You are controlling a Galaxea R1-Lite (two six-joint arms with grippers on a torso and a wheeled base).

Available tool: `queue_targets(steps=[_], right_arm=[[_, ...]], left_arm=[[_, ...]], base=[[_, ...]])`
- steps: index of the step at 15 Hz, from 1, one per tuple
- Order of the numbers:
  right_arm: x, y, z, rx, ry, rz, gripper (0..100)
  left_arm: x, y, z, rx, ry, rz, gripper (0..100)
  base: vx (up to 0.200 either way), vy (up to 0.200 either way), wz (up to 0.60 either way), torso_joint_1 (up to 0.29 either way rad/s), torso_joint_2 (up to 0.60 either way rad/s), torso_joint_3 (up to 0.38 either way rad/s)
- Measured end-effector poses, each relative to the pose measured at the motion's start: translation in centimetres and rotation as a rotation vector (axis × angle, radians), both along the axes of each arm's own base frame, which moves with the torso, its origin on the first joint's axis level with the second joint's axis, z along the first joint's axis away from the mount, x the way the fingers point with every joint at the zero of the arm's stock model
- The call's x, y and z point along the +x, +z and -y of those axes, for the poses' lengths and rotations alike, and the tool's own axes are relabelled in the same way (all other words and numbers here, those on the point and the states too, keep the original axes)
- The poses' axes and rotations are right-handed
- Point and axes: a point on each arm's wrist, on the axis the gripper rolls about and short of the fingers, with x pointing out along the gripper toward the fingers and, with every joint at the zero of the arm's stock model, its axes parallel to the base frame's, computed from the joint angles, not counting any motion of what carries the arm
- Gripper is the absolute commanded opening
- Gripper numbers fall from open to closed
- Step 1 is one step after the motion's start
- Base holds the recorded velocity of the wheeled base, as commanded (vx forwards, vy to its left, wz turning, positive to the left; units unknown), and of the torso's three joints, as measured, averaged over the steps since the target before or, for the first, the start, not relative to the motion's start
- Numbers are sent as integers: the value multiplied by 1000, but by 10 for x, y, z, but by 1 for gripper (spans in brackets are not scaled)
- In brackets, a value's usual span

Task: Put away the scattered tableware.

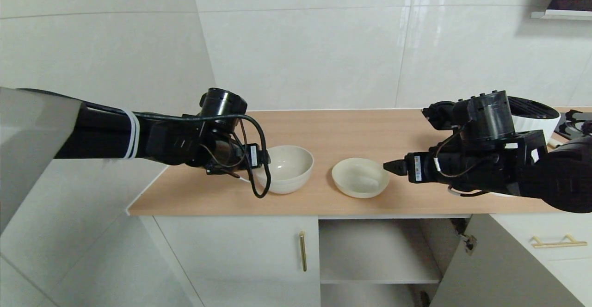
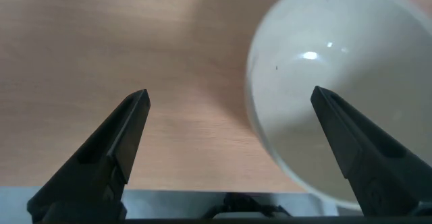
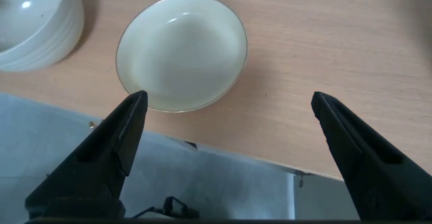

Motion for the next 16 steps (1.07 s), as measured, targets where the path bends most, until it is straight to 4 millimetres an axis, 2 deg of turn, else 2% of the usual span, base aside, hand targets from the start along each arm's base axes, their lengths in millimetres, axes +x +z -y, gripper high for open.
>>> queue_targets(steps=[5,6,11,16], right_arm=[[2,2,-1,4,-18,28,100],[2,2,-1,5,-18,29,100],[3,2,-1,6,-25,33,100],[5,-3,-2,-4,-33,23,100]], left_arm=[[5,-14,6,15,-4,-27,100],[6,-16,7,13,-3,-30,0],[8,-18,8,11,-2,-32,0],[4,-10,7,3,-2,-15,0]], base=[[0,0,0,0,0,0],[0,0,0,0,0,0],[0,0,0,0,0,0],[0,0,0,0,0,0]])
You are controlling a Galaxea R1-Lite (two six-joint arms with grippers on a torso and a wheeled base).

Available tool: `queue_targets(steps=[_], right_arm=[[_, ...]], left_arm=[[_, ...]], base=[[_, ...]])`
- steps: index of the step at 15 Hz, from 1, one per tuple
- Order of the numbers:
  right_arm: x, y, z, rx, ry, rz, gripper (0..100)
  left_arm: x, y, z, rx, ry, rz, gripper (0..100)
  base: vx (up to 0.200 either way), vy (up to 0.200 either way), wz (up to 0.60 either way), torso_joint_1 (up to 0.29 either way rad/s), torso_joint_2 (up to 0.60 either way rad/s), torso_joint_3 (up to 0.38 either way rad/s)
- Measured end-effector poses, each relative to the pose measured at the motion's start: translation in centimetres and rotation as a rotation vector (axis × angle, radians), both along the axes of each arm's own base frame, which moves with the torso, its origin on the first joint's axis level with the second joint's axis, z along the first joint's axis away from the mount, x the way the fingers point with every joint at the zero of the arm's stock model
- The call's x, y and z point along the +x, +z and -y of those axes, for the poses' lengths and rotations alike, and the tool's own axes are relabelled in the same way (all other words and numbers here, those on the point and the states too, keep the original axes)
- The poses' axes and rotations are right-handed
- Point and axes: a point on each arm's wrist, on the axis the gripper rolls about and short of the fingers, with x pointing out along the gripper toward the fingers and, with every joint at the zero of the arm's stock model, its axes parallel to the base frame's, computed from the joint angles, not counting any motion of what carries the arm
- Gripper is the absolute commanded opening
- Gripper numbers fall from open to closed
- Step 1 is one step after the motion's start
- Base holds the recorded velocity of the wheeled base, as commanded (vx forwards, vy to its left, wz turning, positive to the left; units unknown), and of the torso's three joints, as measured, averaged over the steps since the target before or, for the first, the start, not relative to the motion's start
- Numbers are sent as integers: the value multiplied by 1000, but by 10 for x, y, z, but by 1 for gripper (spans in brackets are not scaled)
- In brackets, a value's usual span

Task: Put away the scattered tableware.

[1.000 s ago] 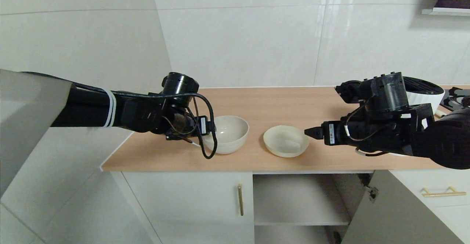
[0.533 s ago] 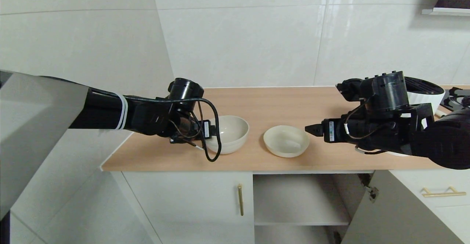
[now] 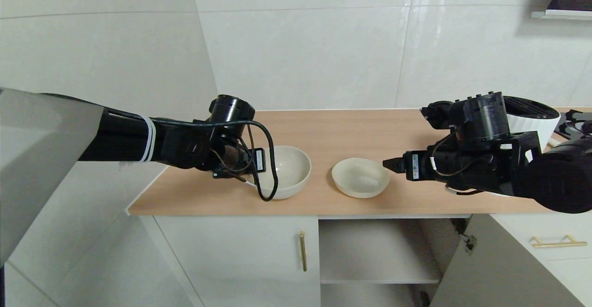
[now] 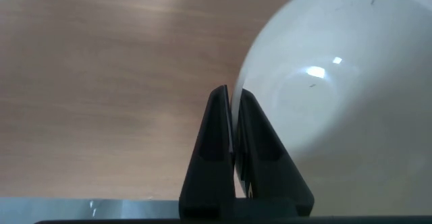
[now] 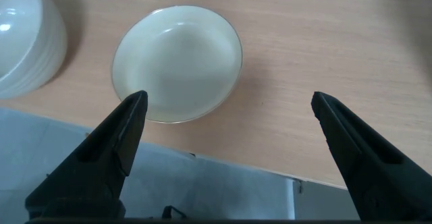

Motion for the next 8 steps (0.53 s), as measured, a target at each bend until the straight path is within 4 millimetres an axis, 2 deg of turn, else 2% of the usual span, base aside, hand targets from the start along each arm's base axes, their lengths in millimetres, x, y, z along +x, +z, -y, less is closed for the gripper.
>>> queue_targets(steps=[4,8], right_arm=[[13,-14,-6,-40,-68,-16,100],[32,-36,-14,-61,-119,-56,100]], left_arm=[[-18,13,-7,-8,-4,8,0],[-51,47,-18,-51,-22,80,0]], base=[[0,0,0,0,0,0],[0,0,0,0,0,0]])
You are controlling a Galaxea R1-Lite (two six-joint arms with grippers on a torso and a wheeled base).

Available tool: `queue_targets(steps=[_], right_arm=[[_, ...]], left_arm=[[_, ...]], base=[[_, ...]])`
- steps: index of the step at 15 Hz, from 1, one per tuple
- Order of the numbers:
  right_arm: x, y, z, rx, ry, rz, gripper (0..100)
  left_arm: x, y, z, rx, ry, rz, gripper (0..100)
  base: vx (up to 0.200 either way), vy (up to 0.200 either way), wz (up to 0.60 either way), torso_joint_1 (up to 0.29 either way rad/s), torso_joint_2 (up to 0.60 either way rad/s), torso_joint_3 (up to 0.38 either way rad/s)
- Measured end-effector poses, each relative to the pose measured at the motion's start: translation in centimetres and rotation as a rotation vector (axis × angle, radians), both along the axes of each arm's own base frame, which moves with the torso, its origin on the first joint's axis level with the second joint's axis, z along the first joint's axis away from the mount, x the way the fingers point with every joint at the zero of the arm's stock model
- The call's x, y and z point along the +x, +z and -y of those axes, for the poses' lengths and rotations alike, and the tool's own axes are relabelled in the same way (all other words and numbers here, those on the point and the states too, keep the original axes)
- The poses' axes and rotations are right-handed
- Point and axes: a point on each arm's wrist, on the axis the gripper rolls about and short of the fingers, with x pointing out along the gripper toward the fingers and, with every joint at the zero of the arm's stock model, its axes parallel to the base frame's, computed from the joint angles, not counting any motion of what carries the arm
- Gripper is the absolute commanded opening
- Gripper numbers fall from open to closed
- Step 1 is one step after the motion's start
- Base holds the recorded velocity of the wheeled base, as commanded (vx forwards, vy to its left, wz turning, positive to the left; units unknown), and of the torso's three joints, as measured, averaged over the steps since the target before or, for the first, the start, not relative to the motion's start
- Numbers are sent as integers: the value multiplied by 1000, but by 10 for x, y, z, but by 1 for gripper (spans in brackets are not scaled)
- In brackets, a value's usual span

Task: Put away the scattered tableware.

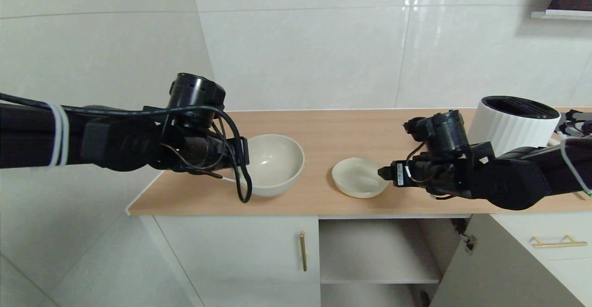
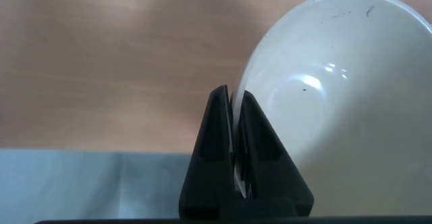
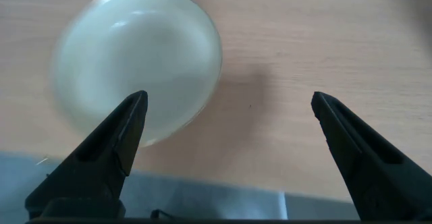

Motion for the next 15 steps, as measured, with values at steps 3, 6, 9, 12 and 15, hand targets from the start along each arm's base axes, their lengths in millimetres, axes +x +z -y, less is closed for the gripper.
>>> queue_targets(steps=[3,6,9,12,15], right_arm=[[15,-17,-6,4,-58,-21,100],[25,-29,-11,19,-80,-39,100],[29,-34,-13,27,-83,-29,100],[32,-39,-15,27,-83,-31,0],[34,-40,-16,36,-84,-21,0]], left_arm=[[-21,19,-6,-71,-62,62,0],[-32,28,-9,-109,-95,138,0],[-37,30,-11,-114,-98,150,0],[-41,33,-10,-118,-107,156,0],[-44,34,-7,-124,-120,156,0]], base=[[0,0,0,0,0,0],[0,0,0,0,0,0],[0,0,0,0,0,0],[0,0,0,0,0,0],[0,0,0,0,0,0]])
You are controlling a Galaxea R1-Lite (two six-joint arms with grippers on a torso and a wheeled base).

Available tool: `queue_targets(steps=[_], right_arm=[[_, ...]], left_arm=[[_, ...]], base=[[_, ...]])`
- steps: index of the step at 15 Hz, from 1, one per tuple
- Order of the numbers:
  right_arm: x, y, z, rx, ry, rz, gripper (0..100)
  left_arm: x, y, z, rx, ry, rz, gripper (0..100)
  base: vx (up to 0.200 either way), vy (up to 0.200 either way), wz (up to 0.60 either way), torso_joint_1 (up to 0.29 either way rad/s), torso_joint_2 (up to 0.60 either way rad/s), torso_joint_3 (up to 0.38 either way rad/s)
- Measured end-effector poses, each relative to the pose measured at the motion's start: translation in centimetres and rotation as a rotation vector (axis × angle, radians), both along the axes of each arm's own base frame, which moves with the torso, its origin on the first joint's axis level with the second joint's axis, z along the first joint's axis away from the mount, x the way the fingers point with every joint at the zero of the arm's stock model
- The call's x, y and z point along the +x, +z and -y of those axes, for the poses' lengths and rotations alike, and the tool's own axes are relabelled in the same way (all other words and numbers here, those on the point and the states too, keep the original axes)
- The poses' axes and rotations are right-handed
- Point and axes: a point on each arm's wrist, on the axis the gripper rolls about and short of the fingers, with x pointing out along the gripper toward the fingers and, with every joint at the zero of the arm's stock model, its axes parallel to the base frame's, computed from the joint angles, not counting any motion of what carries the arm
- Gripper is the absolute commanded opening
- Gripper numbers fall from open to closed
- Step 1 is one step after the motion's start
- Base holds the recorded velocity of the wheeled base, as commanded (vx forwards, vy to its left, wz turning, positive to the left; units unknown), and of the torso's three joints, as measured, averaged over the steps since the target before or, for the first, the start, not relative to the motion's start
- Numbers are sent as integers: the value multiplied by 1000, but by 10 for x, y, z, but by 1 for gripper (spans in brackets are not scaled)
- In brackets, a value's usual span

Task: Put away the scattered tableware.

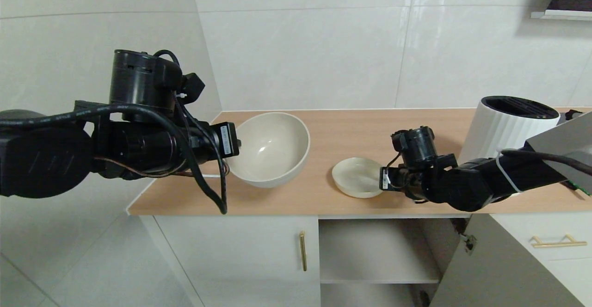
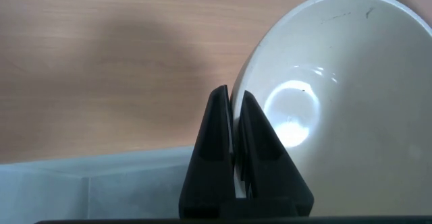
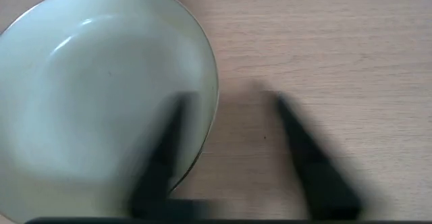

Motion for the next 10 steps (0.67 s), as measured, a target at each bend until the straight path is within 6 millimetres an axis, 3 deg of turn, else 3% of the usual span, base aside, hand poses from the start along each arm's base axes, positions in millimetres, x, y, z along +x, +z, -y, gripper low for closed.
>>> queue_targets(steps=[7,10], right_arm=[[0,3,0,18,-6,6,0],[-16,17,6,29,15,8,0]], left_arm=[[-11,5,5,-24,-81,5,0],[-17,-4,4,10,-99,-14,0]], base=[[0,0,0,0,0,0],[0,0,0,0,0,0]])
